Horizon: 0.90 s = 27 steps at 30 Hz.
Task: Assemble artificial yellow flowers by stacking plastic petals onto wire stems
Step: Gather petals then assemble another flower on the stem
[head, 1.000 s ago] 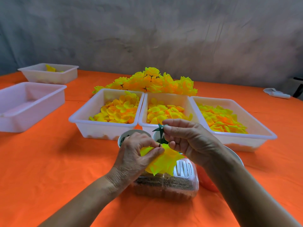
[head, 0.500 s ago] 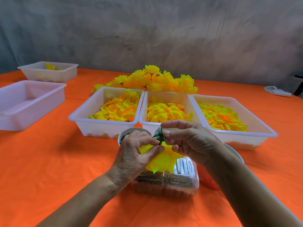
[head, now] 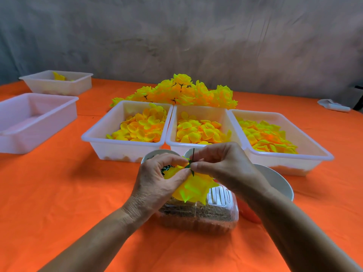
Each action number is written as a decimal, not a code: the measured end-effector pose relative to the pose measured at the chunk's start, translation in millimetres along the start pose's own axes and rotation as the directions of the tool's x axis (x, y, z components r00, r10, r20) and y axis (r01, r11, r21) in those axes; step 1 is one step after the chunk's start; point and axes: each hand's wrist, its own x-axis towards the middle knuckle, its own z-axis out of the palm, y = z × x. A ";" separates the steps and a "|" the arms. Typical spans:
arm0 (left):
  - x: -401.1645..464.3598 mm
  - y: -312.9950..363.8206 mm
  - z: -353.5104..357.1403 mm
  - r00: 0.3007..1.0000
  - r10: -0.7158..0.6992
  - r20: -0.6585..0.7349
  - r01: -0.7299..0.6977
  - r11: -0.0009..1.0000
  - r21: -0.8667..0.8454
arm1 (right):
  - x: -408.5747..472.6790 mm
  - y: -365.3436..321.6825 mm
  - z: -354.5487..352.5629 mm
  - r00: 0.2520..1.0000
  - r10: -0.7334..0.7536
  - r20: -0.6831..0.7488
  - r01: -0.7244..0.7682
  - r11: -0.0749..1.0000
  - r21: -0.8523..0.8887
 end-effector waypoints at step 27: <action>6.0 1.5 -8.1 0.887 0.449 0.107 -0.436 0.740 0.512 | 0.7 22.2 5.4 0.978 -0.195 -0.069 0.183 0.971 -0.154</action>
